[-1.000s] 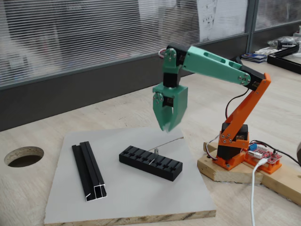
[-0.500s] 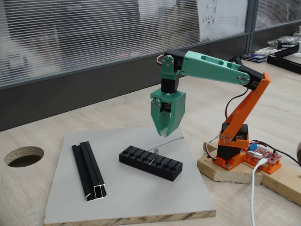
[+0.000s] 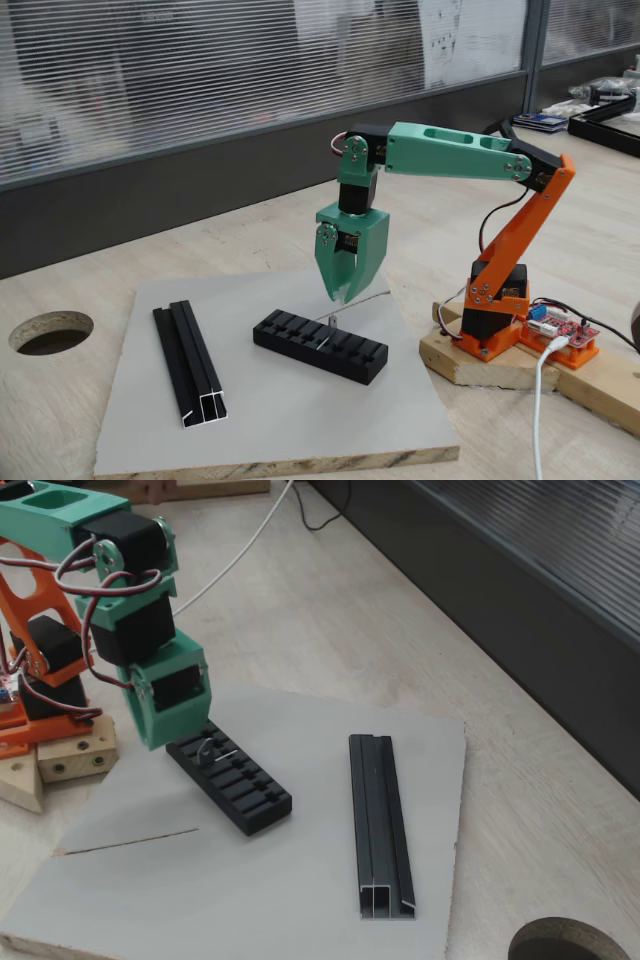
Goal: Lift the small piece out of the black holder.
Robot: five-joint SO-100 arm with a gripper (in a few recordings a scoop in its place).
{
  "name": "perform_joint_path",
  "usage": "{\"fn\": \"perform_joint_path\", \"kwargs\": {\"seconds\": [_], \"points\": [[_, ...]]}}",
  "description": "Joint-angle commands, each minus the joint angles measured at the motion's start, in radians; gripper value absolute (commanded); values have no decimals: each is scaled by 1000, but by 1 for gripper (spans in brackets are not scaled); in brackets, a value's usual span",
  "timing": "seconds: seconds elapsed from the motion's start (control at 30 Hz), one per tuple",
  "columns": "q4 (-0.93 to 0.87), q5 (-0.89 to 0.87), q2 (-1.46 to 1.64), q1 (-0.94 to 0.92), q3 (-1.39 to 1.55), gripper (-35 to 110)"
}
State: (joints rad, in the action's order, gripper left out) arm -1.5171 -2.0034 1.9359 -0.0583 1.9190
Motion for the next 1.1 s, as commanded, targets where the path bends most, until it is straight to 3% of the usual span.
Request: {"fn": "perform_joint_path", "kwargs": {"seconds": [0.0,0.13,0.43,0.6,0.8,1.07], "points": [[15,-6,74,-6,18,10],[6,-6,78,-6,18,13],[5,-6,69,35,18,38],[5,-25,61,109,18,41],[5,-218,58,123,29,40],[20,-201,60,123,123,40]]}}
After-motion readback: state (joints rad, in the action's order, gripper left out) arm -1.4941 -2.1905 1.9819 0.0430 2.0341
